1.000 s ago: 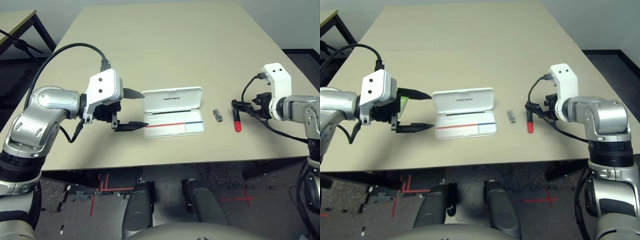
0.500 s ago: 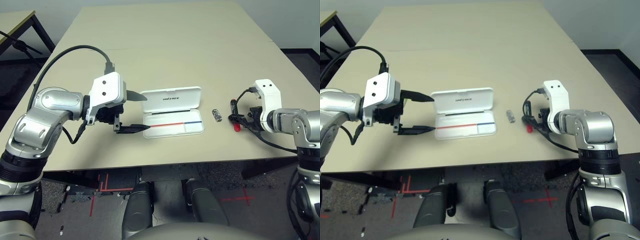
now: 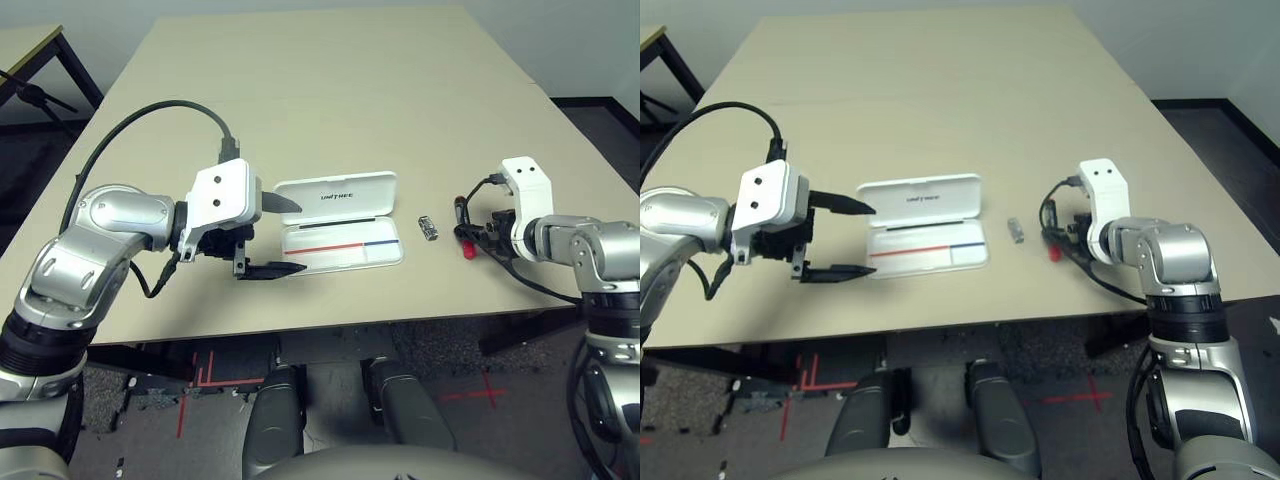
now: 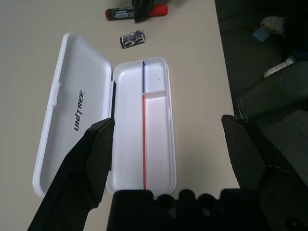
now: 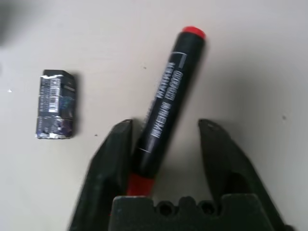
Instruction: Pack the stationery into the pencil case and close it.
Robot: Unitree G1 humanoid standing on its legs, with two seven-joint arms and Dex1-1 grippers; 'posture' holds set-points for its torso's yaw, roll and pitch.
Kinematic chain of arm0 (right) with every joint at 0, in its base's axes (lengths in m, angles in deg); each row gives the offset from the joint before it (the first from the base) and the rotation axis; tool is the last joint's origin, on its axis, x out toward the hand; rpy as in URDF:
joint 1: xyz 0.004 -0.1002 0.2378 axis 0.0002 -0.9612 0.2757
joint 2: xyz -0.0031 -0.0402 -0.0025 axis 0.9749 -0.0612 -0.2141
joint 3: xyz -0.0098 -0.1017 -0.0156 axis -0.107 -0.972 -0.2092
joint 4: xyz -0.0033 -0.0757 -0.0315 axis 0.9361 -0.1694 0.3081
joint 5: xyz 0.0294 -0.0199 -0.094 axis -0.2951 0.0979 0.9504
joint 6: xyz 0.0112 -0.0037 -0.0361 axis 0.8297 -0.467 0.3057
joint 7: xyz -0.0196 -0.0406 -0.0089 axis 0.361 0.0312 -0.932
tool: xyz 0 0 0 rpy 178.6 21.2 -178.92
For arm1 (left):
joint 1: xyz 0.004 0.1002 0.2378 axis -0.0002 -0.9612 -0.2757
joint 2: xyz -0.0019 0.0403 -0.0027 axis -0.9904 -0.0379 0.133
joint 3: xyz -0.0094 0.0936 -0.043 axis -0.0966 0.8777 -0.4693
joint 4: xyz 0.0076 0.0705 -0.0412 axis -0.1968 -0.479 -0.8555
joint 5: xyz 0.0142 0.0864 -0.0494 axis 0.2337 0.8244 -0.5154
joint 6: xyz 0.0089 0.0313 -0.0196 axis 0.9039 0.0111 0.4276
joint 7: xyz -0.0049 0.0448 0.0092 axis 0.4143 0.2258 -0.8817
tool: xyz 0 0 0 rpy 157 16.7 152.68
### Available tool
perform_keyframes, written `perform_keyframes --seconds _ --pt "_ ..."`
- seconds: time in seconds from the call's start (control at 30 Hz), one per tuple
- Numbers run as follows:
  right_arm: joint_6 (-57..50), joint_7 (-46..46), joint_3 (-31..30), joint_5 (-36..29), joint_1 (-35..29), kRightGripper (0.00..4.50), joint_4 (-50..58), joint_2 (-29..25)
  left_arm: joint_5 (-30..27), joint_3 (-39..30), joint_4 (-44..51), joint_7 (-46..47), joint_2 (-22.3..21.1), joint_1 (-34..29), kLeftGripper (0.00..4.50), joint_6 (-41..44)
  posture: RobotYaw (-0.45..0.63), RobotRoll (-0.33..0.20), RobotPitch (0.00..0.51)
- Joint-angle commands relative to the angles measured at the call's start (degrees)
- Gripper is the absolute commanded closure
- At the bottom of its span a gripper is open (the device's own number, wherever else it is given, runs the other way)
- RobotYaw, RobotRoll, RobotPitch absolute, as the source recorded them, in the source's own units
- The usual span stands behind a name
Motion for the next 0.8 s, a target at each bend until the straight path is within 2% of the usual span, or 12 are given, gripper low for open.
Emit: perform_keyframes --seconds 0.03,0.1,0.13,0.43,0.6,0.8 --pt "2.0 0.8 -2.7 1.5 -0.7 3.3 -2.6 -1.4 -1.5 -0.4 1.5 0.6 -1.0 0.0 0.0 1.8 -0.08 0.0 0.127" --pt "3.3 1.4 -3.5 1.9 -0.8 3.95 -3.0 -2.1 -1.9 -0.5 2.0 0.9 -1.1 0.3 0.0 2.5 -0.08 0.0 0.125" --pt "3.9 1.7 -3.8 2.0 -0.8 3.99 -3.2 -2.5 -2.0 -0.4 2.1 1.0 -1.1 0.4 0.0 2.8 -0.08 0.0 0.125" --pt "11.5 8.7 -6.0 2.8 0.8 3.99 -4.7 -8.8 -2.2 0.8 2.2 1.9 -0.7 1.9 0.0 3.8 -0.08 0.0 0.122" --pt "19.7 19.5 -4.7 1.1 4.9 3.99 -8.0 -14.7 -1.7 1.1 1.1 1.4 -1.0 1.9 0.0 3.2 -0.09 0.0 0.121" --pt "27.3 33.2 -8.6 2.6 9.6 3.99 -11.8 -21.5 -1.1 1.4 0.1 0.5 -1.5 1.2 0.0 1.9 -0.09 0.0 0.121"
